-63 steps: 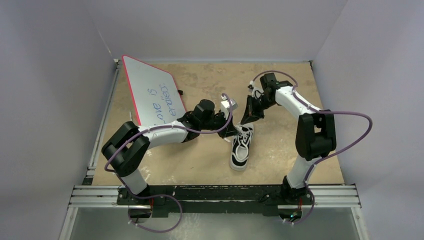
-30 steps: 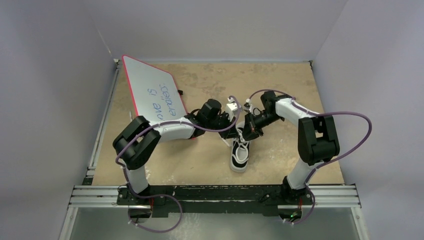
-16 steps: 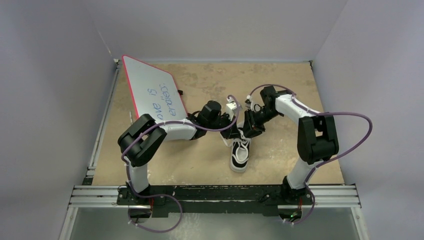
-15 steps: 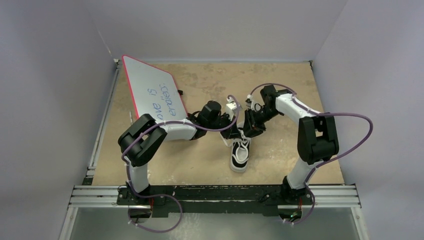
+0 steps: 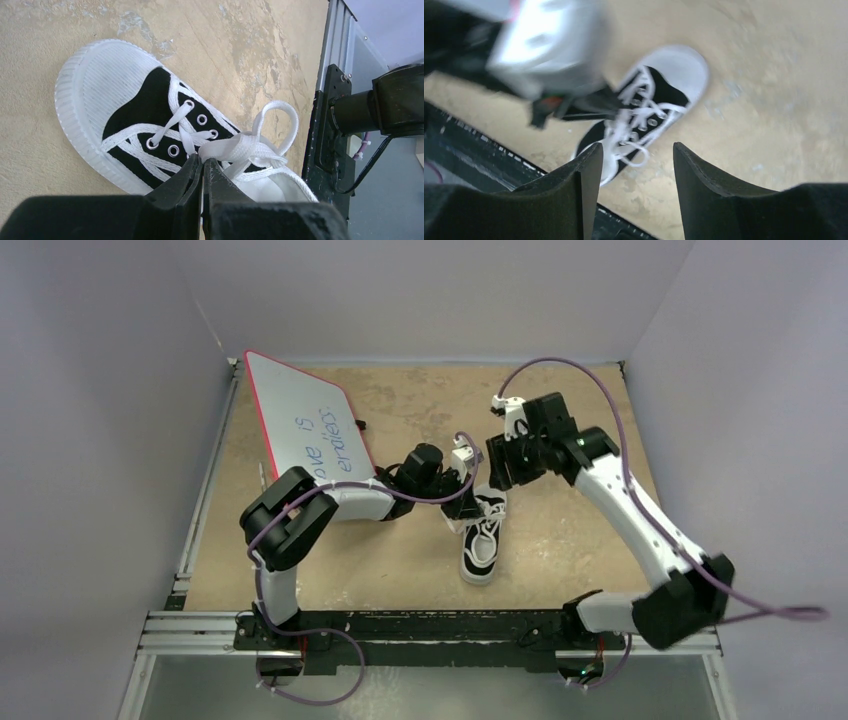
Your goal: Tie the shoes
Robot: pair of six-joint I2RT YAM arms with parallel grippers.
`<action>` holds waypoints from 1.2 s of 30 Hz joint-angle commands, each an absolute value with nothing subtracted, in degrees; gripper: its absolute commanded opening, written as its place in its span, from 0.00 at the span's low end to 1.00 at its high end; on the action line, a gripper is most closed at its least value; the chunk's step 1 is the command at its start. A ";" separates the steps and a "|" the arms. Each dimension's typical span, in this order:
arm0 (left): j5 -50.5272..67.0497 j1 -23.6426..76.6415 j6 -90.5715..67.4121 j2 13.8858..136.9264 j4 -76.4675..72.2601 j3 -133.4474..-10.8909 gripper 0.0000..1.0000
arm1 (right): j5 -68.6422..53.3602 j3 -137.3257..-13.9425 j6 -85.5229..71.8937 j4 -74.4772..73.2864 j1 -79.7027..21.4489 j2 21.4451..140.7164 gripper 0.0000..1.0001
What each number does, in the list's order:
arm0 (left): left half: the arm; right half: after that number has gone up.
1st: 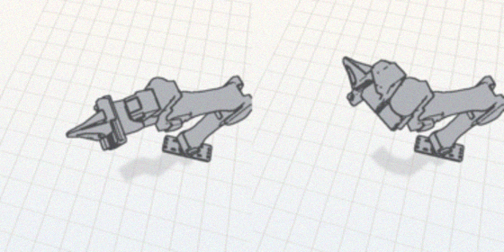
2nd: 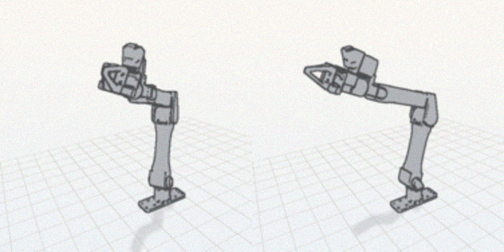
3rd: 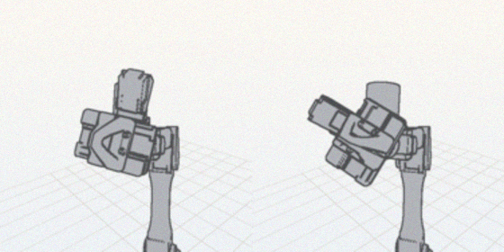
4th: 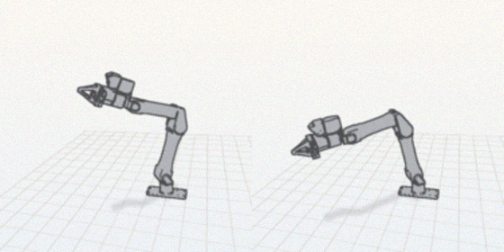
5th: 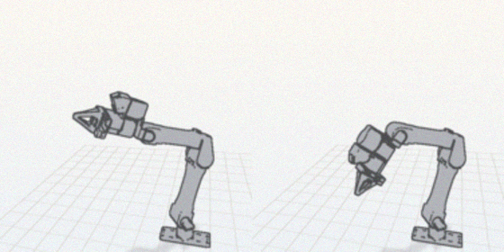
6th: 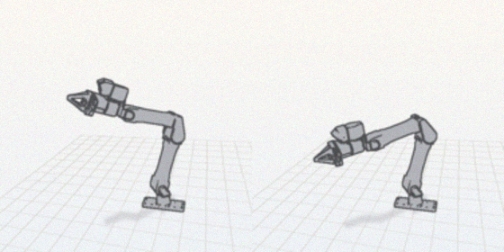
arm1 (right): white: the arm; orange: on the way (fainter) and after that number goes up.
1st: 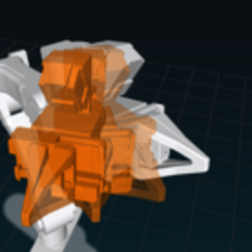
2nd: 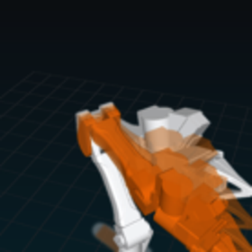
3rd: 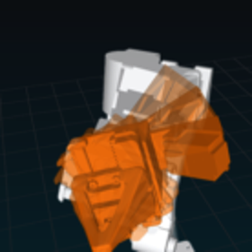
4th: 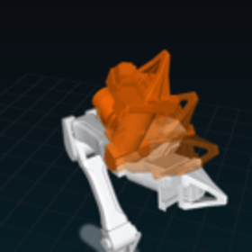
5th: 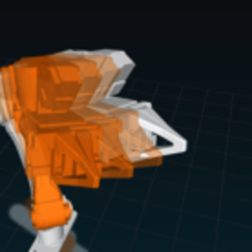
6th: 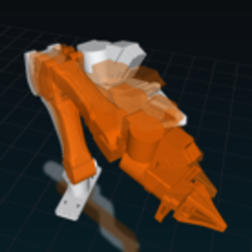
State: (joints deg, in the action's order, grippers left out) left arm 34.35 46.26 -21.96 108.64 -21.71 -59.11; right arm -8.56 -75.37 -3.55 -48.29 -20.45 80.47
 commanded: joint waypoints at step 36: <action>42.89 44.67 -26.59 110.57 -28.12 -58.85 0.00 | -17.06 -42.33 79.47 -24.34 -34.60 63.73 0.38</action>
